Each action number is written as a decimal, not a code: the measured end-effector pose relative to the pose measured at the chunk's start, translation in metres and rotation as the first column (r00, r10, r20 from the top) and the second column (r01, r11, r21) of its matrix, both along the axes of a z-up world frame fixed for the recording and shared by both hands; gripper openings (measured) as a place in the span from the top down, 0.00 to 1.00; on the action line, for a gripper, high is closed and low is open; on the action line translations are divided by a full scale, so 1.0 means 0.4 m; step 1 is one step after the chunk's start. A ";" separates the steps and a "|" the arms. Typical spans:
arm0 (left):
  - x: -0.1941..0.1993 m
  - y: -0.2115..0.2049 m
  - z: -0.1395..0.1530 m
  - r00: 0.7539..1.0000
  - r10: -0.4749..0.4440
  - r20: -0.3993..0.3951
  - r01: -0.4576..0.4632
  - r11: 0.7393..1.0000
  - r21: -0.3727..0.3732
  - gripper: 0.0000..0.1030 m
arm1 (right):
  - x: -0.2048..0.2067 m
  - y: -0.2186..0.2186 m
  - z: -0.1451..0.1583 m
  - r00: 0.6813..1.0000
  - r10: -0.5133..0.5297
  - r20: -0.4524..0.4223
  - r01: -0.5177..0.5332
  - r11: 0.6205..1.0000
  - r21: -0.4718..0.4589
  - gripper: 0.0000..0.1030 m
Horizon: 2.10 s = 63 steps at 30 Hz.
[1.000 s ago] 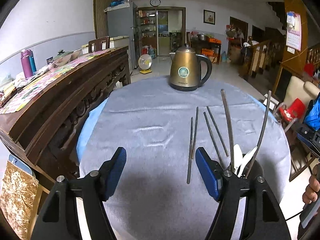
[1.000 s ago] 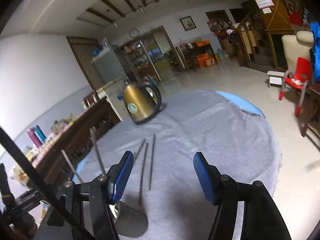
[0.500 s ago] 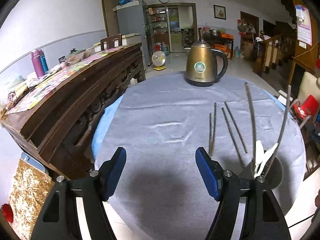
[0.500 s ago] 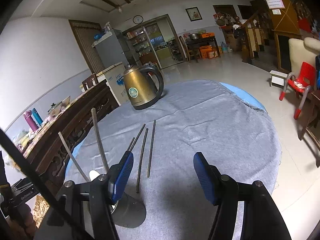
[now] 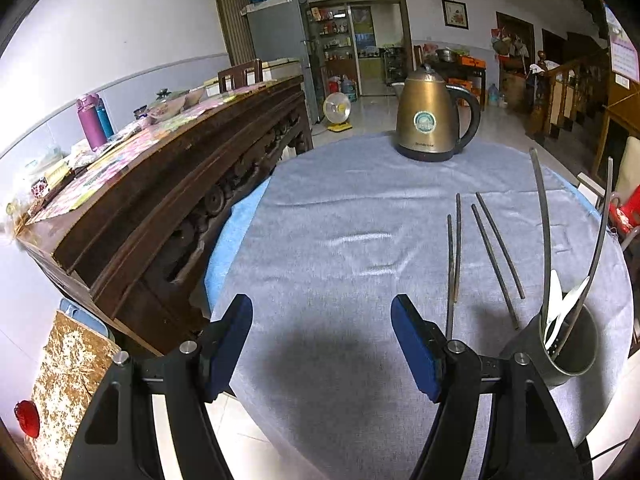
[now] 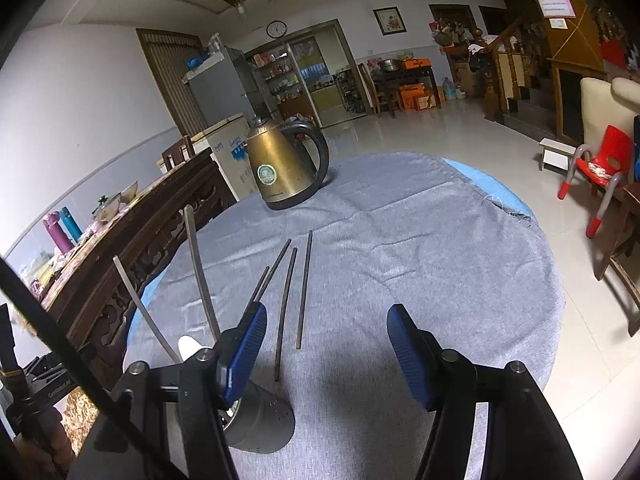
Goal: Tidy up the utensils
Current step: 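Open both tools to release the chopsticks and withdraw from the cup, then move both open tools over the remaining dark chopsticks on the cloth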
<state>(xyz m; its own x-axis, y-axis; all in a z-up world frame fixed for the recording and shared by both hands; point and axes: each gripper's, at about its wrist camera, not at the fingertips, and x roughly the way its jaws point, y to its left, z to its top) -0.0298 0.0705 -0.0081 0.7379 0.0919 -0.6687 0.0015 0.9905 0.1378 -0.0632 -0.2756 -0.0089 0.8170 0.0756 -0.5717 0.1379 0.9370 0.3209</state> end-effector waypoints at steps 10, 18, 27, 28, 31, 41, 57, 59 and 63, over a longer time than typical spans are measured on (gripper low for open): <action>0.024 -0.008 -0.045 0.999 -0.012 -0.050 0.012 1.000 0.000 0.30 | 0.013 -0.009 -0.040 0.999 -0.006 -0.047 0.007 1.000 0.020 0.36; 0.052 -0.018 -0.071 0.997 -0.017 -0.077 0.017 1.000 -0.002 0.30 | 0.035 -0.015 -0.066 0.997 -0.014 -0.079 0.015 1.000 0.023 0.36; 0.098 -0.022 -0.090 0.995 -0.017 -0.100 0.017 1.000 -0.002 0.30 | 0.071 -0.032 -0.097 0.992 -0.028 -0.125 0.033 0.999 0.031 0.36; 0.104 -0.023 -0.091 0.995 -0.019 -0.102 0.019 1.000 -0.002 0.30 | 0.077 -0.033 -0.100 0.991 -0.029 -0.130 0.033 0.999 0.029 0.36; 0.121 -0.030 -0.098 0.994 -0.021 -0.107 0.022 1.000 0.002 0.30 | 0.092 -0.035 -0.105 0.989 -0.029 -0.142 0.033 0.999 0.026 0.36; 0.192 -0.043 -0.123 0.990 -0.031 -0.140 0.031 1.000 0.003 0.30 | 0.160 -0.046 -0.135 0.979 -0.026 -0.200 0.033 0.999 0.029 0.36; 0.475 -0.128 -0.173 0.915 -0.282 -0.288 0.229 0.952 -0.203 0.30 | 0.553 -0.040 -0.178 0.922 0.160 -0.352 -0.123 0.984 0.127 0.36; 0.506 -0.153 -0.188 0.903 -0.299 -0.309 0.247 0.949 -0.197 0.30 | 0.612 -0.025 -0.189 0.914 0.171 -0.369 -0.131 0.983 0.131 0.36; 0.583 -0.202 -0.211 0.875 -0.349 -0.336 0.284 0.932 -0.227 0.30 | 0.742 0.007 -0.219 0.892 0.174 -0.416 -0.132 0.983 0.127 0.36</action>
